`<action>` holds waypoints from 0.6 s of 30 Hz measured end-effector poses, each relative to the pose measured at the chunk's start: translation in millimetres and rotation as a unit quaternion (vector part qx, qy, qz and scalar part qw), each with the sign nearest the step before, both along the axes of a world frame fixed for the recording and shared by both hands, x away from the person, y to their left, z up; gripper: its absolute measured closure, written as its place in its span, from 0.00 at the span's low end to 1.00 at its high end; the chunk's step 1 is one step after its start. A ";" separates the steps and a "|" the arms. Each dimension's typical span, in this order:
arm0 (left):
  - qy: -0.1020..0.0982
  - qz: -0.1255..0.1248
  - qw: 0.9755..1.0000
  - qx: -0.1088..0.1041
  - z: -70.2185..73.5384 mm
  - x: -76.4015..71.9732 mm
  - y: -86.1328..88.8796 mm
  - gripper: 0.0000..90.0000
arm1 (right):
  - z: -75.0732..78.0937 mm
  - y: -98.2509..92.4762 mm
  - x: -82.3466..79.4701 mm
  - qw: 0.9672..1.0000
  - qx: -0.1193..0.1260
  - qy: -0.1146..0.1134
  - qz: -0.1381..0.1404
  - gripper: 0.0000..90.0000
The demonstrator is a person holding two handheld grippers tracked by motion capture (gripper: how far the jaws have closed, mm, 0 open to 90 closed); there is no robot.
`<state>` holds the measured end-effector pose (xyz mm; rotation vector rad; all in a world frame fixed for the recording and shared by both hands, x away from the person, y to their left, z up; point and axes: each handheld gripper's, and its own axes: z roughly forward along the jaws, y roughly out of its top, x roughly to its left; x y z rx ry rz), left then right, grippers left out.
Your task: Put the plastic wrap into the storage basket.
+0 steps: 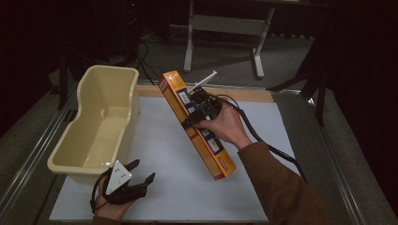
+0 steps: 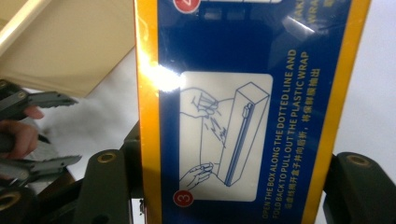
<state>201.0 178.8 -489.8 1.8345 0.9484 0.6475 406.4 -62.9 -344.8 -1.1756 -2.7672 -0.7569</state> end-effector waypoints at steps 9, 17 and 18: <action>-0.002 -0.001 1.000 -0.002 0.1 0.9 -0.1 0.34 | 0.7 16.2 19.7 0.999 0.039 0.020 -0.013 0.44; -0.003 -0.003 1.000 -0.001 0.2 1.3 -0.2 0.34 | 7.8 32.5 28.4 0.997 0.071 0.019 -0.021 0.44; -0.003 -0.003 1.000 -0.002 0.3 1.3 -0.2 0.34 | 9.3 35.4 29.3 0.996 0.079 0.021 -0.022 0.44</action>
